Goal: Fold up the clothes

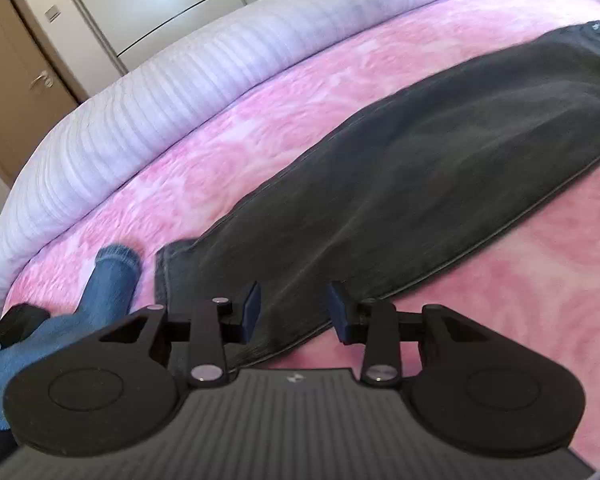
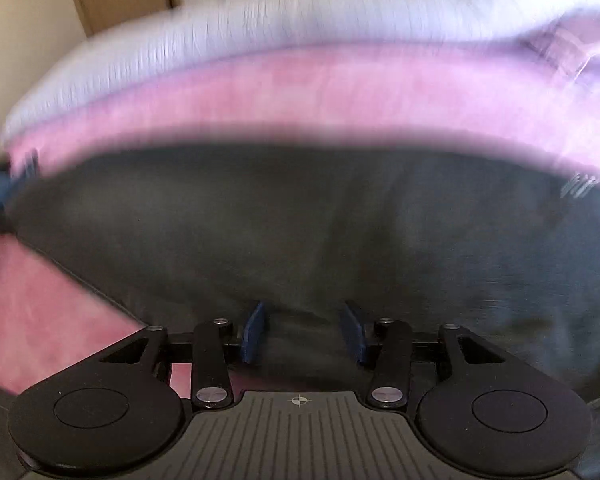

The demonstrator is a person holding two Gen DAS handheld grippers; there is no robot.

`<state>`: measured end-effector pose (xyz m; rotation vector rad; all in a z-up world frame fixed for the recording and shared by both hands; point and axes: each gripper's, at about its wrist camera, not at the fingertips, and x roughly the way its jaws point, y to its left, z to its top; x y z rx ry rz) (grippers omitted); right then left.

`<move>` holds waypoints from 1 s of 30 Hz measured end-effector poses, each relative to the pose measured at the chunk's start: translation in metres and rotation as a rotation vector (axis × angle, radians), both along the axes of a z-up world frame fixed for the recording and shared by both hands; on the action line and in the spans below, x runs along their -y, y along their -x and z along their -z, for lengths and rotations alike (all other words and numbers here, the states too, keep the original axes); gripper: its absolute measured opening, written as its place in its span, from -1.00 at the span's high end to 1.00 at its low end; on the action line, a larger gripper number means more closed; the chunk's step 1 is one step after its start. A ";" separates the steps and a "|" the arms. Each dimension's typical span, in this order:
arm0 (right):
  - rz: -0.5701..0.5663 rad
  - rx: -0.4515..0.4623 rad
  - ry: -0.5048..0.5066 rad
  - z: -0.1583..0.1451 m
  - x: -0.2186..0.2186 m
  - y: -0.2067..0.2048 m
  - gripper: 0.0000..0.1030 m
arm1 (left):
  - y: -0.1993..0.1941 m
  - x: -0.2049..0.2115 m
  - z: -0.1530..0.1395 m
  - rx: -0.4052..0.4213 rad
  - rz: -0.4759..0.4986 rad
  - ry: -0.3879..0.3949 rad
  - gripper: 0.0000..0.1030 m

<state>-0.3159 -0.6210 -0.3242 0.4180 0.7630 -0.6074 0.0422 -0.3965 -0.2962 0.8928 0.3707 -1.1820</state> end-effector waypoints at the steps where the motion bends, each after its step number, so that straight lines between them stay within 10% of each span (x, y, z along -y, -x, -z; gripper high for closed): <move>1: -0.002 0.017 0.013 -0.004 -0.003 0.003 -0.05 | 0.005 0.000 -0.002 0.006 0.016 0.004 0.36; 7: 0.177 0.121 0.222 -0.042 0.019 0.054 -0.05 | 0.027 0.003 0.006 0.027 0.079 -0.004 0.35; 10: 0.262 0.003 0.071 -0.017 0.078 0.074 -0.05 | 0.033 0.005 0.019 0.014 0.081 -0.047 0.36; 13: 0.276 0.093 -0.106 -0.013 0.103 0.102 -0.07 | 0.040 0.000 0.018 0.022 0.068 -0.037 0.37; 18: 0.213 0.228 0.062 -0.067 0.008 0.137 -0.07 | 0.072 -0.037 -0.011 -0.035 0.102 0.043 0.36; 23: 0.109 0.074 0.098 -0.020 -0.066 0.161 -0.07 | 0.124 -0.077 -0.018 -0.072 0.185 0.045 0.34; 30: 0.225 0.183 0.183 -0.040 -0.165 0.235 -0.08 | 0.182 -0.160 -0.020 -0.099 0.204 0.035 0.24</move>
